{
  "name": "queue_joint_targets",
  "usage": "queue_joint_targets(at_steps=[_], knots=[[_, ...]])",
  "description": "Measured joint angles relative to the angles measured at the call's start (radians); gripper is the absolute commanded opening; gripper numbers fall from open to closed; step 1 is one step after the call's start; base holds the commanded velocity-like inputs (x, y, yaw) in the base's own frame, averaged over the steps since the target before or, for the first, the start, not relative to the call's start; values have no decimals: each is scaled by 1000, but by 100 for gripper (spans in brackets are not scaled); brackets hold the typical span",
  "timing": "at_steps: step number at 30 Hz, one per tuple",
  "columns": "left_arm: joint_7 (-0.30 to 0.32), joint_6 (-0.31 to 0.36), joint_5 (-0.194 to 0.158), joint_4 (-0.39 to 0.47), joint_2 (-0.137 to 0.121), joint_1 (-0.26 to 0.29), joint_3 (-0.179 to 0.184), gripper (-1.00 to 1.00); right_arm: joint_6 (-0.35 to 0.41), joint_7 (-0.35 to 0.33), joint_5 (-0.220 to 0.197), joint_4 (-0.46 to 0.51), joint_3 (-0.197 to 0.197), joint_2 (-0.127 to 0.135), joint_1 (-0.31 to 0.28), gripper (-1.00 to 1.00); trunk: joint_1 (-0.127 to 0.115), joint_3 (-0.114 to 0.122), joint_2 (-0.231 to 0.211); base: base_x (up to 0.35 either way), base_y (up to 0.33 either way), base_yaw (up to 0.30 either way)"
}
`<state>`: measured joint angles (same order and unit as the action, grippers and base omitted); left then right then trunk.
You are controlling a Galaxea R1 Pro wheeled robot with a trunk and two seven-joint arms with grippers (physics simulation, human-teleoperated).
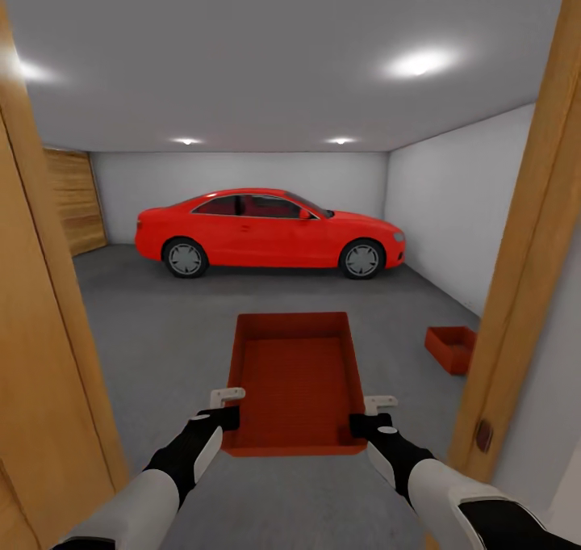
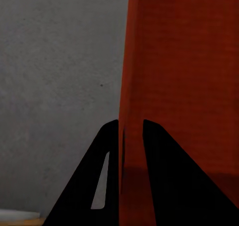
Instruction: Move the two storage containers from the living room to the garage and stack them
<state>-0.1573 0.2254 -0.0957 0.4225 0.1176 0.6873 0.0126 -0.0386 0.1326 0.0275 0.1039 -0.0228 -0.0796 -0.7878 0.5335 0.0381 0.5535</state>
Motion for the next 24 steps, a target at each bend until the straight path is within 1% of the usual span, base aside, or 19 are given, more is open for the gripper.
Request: queue_joint_targets(at_steps=[24], knots=[[0,0,-1,-1,0,0,0,-100,1,0,-1,0,-1,0,0,-100,0,0,0,323,0,0]])
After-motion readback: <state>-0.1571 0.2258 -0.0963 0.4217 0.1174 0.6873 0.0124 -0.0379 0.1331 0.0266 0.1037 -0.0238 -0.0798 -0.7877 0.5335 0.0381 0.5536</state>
